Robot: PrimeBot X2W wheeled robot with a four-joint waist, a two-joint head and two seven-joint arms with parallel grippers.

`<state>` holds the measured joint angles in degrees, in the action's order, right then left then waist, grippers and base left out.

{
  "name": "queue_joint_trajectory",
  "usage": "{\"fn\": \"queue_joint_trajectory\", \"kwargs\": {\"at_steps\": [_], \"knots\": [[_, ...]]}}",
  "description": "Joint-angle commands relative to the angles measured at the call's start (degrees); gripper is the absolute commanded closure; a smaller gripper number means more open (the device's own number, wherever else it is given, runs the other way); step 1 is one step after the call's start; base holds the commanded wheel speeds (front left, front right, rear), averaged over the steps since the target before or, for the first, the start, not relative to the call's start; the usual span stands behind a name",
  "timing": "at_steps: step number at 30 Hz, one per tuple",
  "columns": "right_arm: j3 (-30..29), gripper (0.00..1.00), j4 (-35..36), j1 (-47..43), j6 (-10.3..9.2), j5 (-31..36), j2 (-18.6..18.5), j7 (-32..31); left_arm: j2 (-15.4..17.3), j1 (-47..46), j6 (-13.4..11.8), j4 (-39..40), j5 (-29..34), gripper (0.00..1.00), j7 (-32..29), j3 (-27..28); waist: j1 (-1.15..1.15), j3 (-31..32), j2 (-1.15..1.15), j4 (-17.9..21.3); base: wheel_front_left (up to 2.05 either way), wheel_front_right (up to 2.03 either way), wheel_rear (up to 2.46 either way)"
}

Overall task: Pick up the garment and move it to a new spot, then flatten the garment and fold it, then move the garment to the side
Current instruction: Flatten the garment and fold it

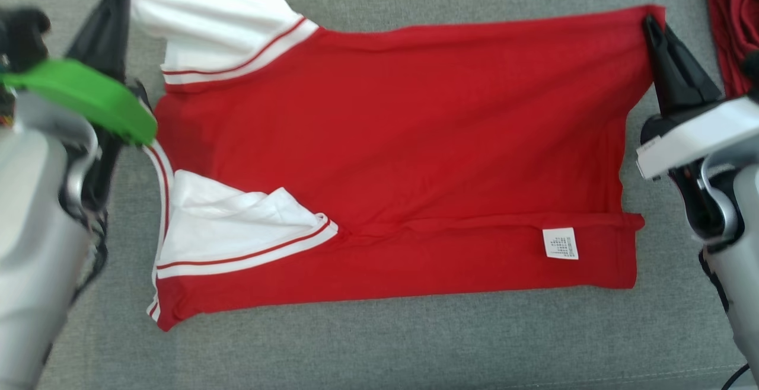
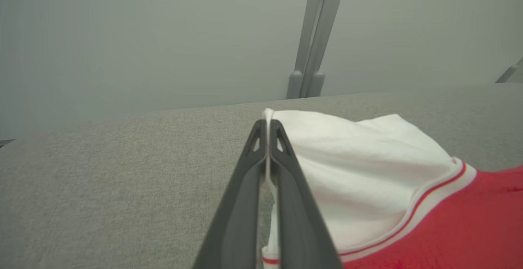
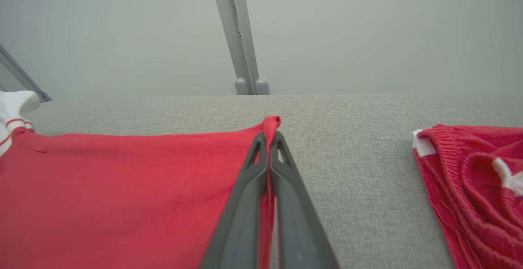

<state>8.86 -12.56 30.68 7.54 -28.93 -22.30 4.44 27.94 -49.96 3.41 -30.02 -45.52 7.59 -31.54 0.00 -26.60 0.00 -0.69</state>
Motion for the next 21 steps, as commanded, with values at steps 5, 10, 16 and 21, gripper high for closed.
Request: {"fn": "queue_joint_trajectory", "kwargs": {"at_steps": [5, 10, 16, 21], "knots": [[-0.7, 1.0, 2.4, -7.8, -0.09, -3.1, -0.1, 1.2, 2.6, 15.4, -5.9, 12.4, -3.8, 1.0, 1.0, 2.1, 0.0, 4.6, 0.0, -1.9, 0.0, 0.0, 0.0], [-0.6, 1.0, 2.1, -13.3, -0.09, -4.1, 1.0, 2.6, 4.0, 29.4, -11.3, 21.9, -8.2, 1.0, -1.2, 2.8, 0.0, 6.1, 0.0, -1.7, 0.0, 0.0, 0.0], [-0.2, 1.0, 0.3, -18.4, -0.08, -5.7, 2.5, 3.7, 4.8, 39.8, -15.2, 28.7, -11.9, 1.0, -2.8, 3.0, 0.0, 7.5, 0.0, -2.1, 0.0, 0.0, 0.0], [-0.8, 0.97, -1.1, -22.4, -0.09, -6.0, 3.7, 5.0, 3.7, 43.2, -15.8, 29.2, -14.1, 1.0, -3.7, 2.6, 0.0, 8.4, 0.0, -2.0, 0.0, 0.0, 0.0]]}}
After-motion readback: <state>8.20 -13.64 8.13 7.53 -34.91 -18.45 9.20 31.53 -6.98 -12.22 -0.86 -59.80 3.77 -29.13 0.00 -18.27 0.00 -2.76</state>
